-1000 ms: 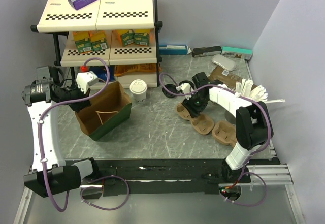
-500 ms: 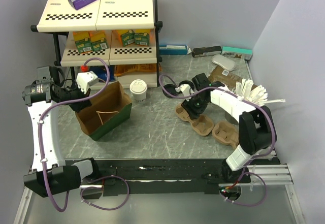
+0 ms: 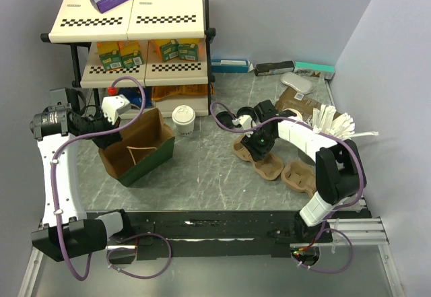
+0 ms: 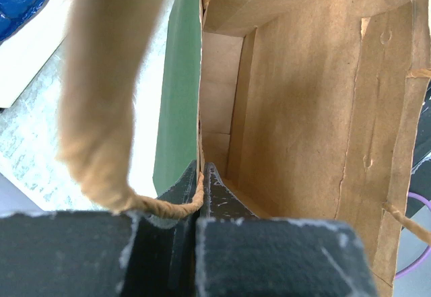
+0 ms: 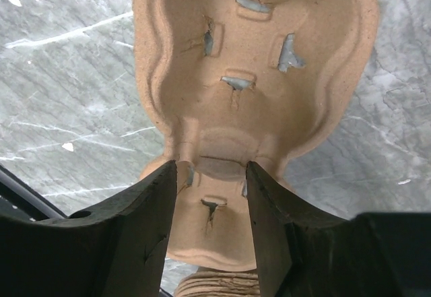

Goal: Pack the takeout coffee

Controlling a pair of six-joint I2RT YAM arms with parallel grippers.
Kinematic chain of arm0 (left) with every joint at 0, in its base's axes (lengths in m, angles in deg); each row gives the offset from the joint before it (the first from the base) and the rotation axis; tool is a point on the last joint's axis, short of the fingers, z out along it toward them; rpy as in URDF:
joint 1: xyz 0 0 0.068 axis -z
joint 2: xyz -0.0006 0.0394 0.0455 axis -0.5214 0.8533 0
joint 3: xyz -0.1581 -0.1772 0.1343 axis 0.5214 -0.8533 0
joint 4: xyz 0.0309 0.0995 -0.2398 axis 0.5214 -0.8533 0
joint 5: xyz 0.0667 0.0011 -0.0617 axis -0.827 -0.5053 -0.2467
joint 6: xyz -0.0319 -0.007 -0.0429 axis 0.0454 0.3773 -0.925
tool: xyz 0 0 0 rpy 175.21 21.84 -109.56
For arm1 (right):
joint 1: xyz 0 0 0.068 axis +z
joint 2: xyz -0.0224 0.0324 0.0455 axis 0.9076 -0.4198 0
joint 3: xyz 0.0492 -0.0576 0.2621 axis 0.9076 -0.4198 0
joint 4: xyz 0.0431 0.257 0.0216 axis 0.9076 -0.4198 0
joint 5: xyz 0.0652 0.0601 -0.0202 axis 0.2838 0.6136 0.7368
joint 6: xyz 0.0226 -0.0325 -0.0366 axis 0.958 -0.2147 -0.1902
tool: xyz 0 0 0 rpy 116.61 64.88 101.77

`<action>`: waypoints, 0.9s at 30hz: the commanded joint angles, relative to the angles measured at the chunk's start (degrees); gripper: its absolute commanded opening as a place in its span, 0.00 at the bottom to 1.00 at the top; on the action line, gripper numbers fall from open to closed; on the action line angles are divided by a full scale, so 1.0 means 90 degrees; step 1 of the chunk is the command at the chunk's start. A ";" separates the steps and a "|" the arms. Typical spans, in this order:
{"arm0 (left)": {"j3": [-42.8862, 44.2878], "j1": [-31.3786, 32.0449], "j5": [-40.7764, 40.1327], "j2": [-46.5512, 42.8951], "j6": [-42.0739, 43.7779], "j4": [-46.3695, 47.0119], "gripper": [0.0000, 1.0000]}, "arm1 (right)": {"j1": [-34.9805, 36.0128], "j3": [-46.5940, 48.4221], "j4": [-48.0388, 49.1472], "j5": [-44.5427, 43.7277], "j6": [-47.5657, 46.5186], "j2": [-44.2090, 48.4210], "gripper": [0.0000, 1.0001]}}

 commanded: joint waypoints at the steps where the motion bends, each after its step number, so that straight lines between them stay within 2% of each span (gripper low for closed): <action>1: -0.0026 0.0032 0.0183 -0.0006 -0.0121 -0.0066 0.01 | 0.0080 0.0136 0.0046 0.0037 0.0059 -0.0146 0.52; 12: -0.0095 0.0032 0.0183 -0.0035 -0.0160 -0.0037 0.01 | 0.0178 0.0214 0.0134 -0.0011 0.0156 -0.0331 0.53; 27: -0.0153 0.0042 0.0222 0.0014 -0.0160 -0.0047 0.01 | 0.0412 0.0224 0.0300 -0.0334 0.0850 -0.0351 0.57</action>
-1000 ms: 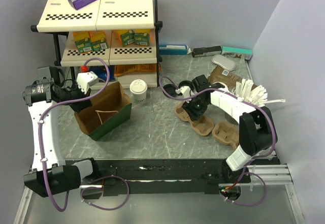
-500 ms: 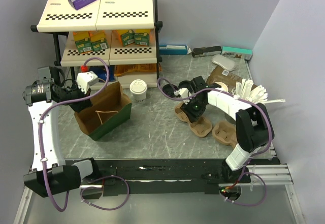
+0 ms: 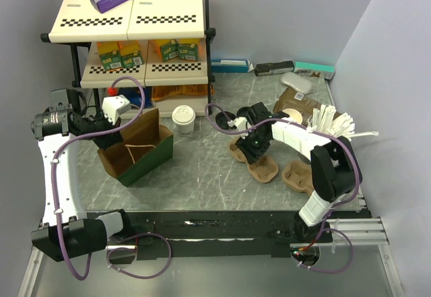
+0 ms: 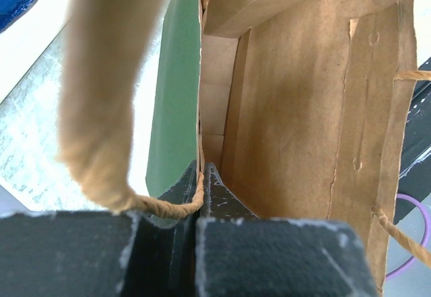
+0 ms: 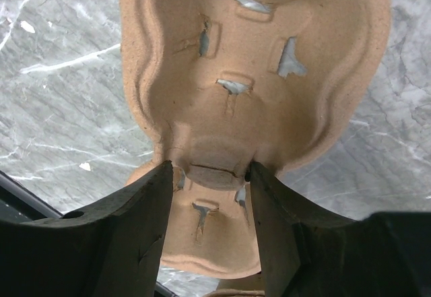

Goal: Pack the takeout coffee

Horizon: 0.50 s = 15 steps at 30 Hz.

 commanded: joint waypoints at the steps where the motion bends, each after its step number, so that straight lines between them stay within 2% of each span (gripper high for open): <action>1: -0.0073 0.0039 0.0179 0.0004 -0.0051 -0.0071 0.01 | 0.0050 0.0222 0.0130 -0.0185 0.0315 -0.0091 0.57; 15: -0.0063 0.0098 0.0110 0.0004 -0.0119 -0.0100 0.01 | 0.0050 0.0095 0.0384 -0.0185 0.0541 -0.0189 0.55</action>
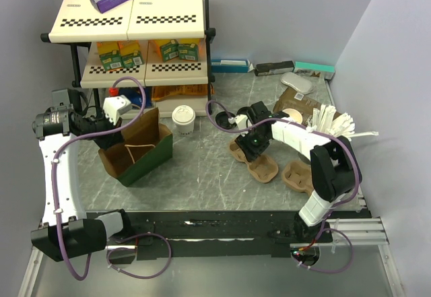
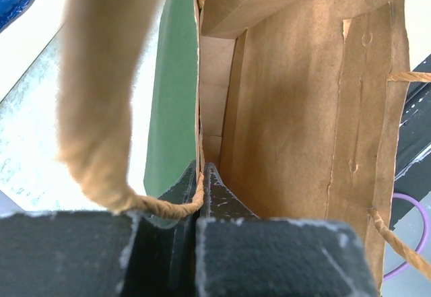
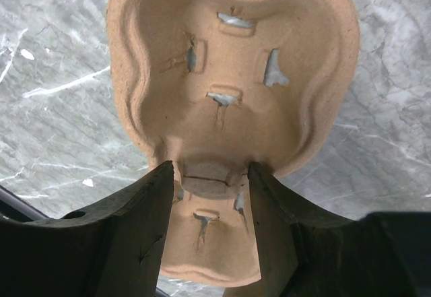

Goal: Pack the takeout coffee

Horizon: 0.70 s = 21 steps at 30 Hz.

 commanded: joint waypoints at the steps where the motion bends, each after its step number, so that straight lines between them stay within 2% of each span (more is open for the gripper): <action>1: -0.0024 0.0049 0.0106 -0.0006 -0.0083 -0.0137 0.01 | 0.0053 0.0071 0.0165 -0.0084 0.0120 -0.0184 0.55; 14: -0.0054 0.0059 0.0115 0.0043 -0.0132 -0.0098 0.01 | 0.0043 -0.0164 0.0244 -0.0250 0.0120 0.0040 0.50; 16: -0.0063 0.0069 0.0125 0.0043 -0.0141 -0.0088 0.01 | 0.0043 -0.0174 0.0185 -0.0211 0.0111 0.0118 0.41; 17: -0.0083 0.0069 0.0115 0.0043 -0.0151 -0.0069 0.01 | 0.0053 -0.0154 0.0166 -0.0153 0.0101 0.0138 0.27; 19: -0.0103 0.0059 0.0154 0.0024 -0.0161 -0.0029 0.01 | 0.0053 -0.0125 0.0049 -0.0113 0.0052 0.0187 0.17; 21: -0.0112 0.0069 0.0135 0.0024 -0.0161 -0.0029 0.01 | 0.0053 -0.0076 -0.0049 -0.0102 -0.0026 0.0323 0.00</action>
